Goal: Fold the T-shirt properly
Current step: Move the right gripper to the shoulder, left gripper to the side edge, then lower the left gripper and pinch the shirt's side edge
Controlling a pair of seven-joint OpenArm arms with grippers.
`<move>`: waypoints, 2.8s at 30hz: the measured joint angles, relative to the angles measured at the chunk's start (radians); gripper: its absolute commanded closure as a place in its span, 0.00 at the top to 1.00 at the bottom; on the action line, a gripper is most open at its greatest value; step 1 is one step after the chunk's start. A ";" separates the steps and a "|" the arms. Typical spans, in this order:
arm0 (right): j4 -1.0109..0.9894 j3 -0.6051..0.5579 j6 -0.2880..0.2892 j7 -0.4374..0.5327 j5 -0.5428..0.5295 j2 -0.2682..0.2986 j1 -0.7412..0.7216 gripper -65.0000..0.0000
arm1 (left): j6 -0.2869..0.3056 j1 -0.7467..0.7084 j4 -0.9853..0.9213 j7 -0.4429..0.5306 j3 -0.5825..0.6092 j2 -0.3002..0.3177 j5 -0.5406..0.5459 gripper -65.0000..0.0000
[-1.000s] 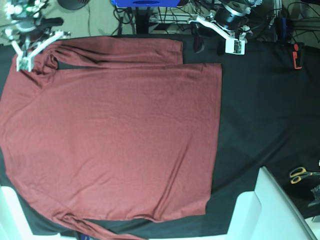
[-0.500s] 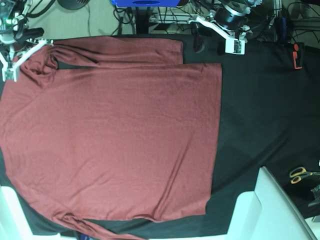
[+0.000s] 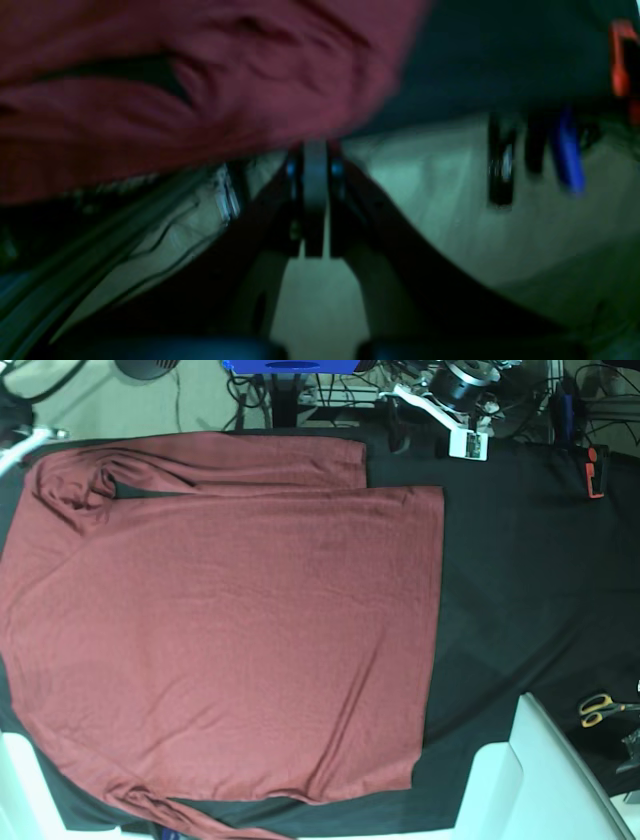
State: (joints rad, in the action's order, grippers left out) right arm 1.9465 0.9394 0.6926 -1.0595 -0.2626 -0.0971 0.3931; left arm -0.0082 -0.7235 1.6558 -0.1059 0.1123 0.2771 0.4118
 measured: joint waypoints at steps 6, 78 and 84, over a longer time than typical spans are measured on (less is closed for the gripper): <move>0.000 -0.024 0.005 -0.001 0.122 0.026 -0.010 0.01 | -0.150 0.000 0.000 -0.002 -0.007 -0.047 -0.294 0.63; -0.124 -0.197 0.005 0.008 0.219 0.094 -0.136 0.73 | -0.164 0.106 0.068 -0.214 0.070 -0.087 -0.012 0.64; -0.137 -0.196 0.005 0.014 0.218 0.092 -0.143 0.75 | -0.168 0.146 0.067 -0.204 0.121 -0.058 0.012 0.64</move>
State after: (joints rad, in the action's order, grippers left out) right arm 1.8095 0.7433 0.6971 -1.0458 -0.0444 -0.0051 0.2501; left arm -0.1764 -0.5770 1.7226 -0.3103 0.2337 0.2192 0.4236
